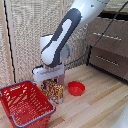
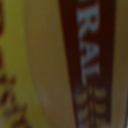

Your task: Meticulously direct the gripper system near the nourishment stick. Grapple the nourishment stick firmly with the gripper system. Progress with the gripper system grasping the stick toward the storage box. Tenderly permit the nourishment stick to descend into the box.

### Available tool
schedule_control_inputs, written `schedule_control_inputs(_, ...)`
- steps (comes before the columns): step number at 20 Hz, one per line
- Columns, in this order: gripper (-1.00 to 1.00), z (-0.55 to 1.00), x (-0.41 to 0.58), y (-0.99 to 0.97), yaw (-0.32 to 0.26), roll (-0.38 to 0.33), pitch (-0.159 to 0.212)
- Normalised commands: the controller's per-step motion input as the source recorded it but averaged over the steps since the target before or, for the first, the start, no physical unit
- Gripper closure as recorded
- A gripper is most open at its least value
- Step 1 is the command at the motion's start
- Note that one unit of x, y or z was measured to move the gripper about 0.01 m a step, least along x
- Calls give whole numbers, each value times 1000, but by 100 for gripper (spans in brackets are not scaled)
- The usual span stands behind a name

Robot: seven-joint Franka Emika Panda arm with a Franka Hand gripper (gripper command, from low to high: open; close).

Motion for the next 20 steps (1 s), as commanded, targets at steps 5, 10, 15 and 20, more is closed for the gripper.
schedule_control_inputs(5, 100, 15, 130, 0, 6, 29, -5)
schedule_control_inputs(10, 100, 121, 153, 0, 49, 51, -8)
schedule_control_inputs(15, 100, 471, 178, 0, 7, 81, -63)
schedule_control_inputs(20, 100, 858, 250, -15, -11, 69, -31)
